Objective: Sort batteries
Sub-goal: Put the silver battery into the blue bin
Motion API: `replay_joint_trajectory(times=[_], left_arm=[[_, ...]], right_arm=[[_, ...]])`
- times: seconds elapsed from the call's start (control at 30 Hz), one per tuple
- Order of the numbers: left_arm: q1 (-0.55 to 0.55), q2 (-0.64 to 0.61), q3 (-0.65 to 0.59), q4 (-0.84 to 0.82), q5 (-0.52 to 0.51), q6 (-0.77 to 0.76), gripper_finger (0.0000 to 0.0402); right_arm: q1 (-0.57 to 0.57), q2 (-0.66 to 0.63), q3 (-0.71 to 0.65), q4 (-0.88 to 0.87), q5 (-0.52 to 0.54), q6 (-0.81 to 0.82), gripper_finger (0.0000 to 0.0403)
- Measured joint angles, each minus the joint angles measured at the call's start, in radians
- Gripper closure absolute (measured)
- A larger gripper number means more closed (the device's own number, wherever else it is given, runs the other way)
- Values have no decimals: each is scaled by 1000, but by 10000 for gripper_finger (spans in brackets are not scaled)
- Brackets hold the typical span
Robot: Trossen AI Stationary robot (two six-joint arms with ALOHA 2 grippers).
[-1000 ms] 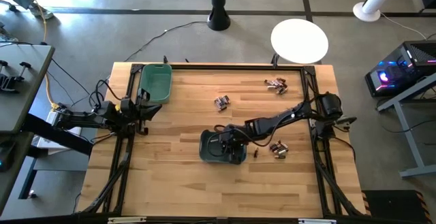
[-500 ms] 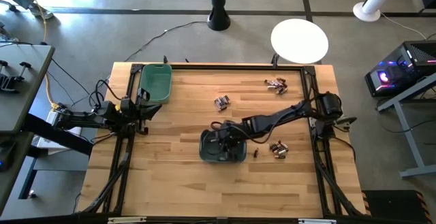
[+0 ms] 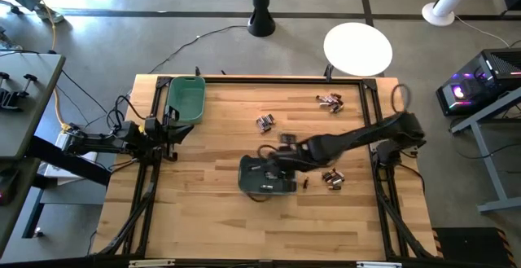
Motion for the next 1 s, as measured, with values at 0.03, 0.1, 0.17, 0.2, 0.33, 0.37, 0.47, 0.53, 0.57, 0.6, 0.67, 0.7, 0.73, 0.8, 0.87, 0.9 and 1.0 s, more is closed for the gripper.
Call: replay_joint_trajectory(times=[0.03,0.1,0.17,0.2,0.33,0.37,0.47,0.53,0.57,0.6,0.67,0.7,0.73,0.8,0.87,0.9,1.0], left_arm=[[0,0,0,-1,1,0,396],[0,0,0,-5,1,0,396],[0,0,0,-7,1,0,396],[0,0,0,-8,1,0,396],[0,0,0,-24,1,0,396],[0,0,0,-26,1,0,396],[0,0,0,-25,1,1,396],[0,0,0,-25,1,1,396],[0,0,0,-24,1,6,396],[0,0,0,-24,0,13,396],[0,0,0,-23,0,17,396],[0,0,0,-22,0,17,396],[0,0,0,-22,0,17,396],[0,0,0,-22,-1,16,396],[0,0,0,-23,-2,11,396],[0,0,0,-23,-2,11,396],[0,0,0,-22,-2,9,396]], right_arm=[[19,-28,-15,-31,34,58,247],[57,-83,-56,-94,85,200,247],[96,-134,-114,-151,109,379,247],[113,-159,-149,-171,110,473,247],[182,-249,-328,-178,76,795,247],[195,-264,-372,-173,58,863,247],[214,-297,-499,-150,50,998,247],[204,-307,-578,-90,67,1011,247],[192,-310,-616,-49,68,994,247],[179,-315,-654,-2,73,964,247],[142,-326,-726,103,82,878,247],[120,-330,-758,153,86,836,247],[94,-336,-789,191,86,795,247],[47,-350,-836,244,79,731,247],[3,-372,-865,259,53,691,247],[-17,-385,-874,247,40,679,247],[-57,-428,-876,178,-24,681,247]])
